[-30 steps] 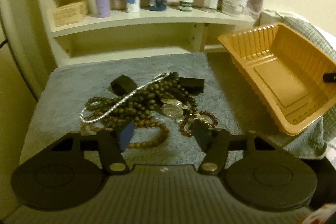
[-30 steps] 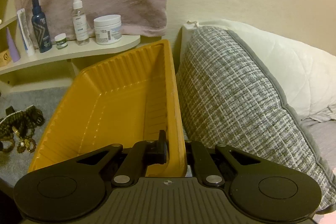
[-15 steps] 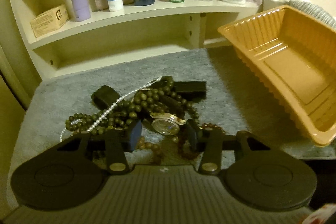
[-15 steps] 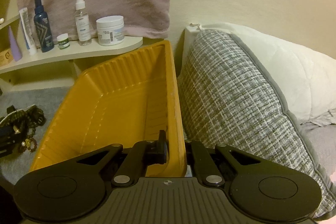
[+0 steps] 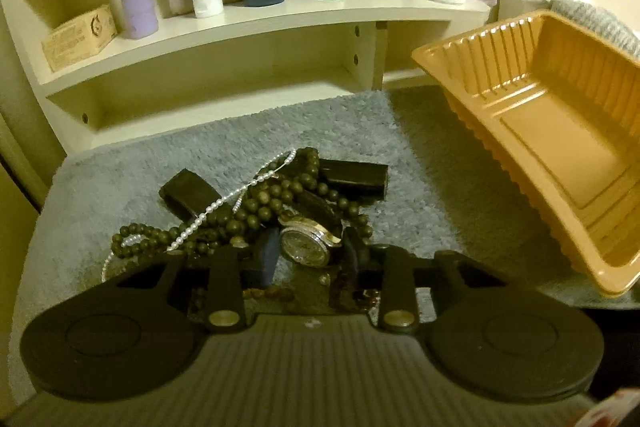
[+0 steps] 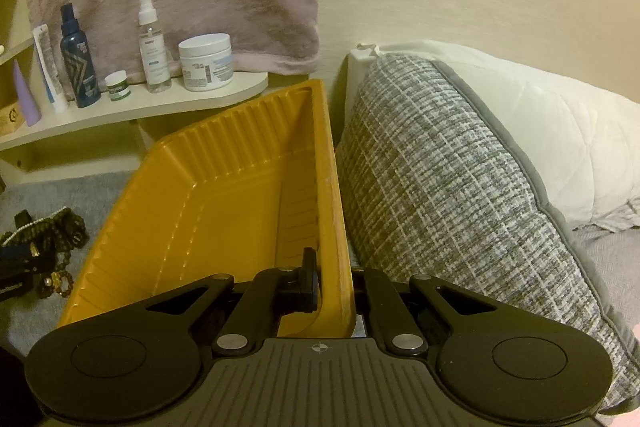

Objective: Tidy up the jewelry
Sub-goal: 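Grasp the silver watch from the pile with the left tool while the right tool holds the tray rim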

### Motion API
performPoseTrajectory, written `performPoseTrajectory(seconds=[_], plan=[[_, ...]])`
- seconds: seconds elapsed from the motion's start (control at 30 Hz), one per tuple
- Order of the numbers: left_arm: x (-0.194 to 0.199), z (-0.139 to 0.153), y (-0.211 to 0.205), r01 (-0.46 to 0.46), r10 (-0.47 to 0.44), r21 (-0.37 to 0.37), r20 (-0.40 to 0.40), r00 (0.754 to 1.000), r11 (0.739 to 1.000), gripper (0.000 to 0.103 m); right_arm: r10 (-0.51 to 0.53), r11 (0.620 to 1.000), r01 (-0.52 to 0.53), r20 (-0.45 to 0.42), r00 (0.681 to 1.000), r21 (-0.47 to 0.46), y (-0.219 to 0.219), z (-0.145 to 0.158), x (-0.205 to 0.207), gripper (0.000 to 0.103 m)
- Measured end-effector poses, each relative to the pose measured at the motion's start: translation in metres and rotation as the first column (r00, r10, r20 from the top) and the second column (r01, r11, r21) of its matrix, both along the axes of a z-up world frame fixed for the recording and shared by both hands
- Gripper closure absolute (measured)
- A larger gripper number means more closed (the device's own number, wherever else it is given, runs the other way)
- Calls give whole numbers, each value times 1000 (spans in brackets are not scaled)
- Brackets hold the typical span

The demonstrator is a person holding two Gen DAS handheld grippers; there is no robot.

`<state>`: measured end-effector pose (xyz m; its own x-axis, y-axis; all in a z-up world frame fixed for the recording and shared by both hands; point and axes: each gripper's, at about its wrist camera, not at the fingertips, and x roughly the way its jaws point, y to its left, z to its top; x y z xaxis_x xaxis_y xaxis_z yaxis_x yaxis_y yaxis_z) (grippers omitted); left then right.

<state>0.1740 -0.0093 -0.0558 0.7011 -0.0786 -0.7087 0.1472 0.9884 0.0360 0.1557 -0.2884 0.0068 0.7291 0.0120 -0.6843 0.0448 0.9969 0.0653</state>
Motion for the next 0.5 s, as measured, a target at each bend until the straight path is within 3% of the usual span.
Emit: performPoseTrajectory(seconds=[0.3,0.5], plan=[[-8,21,12,-24,21,-183,-18,1000,983,73,-2,1000,2,0,1000,4,0,-1,1,99],[-11,34,8,-3,3,-258,0,1000,966,73,-1,1000,1,1,1000,5,0,-1,2,99]])
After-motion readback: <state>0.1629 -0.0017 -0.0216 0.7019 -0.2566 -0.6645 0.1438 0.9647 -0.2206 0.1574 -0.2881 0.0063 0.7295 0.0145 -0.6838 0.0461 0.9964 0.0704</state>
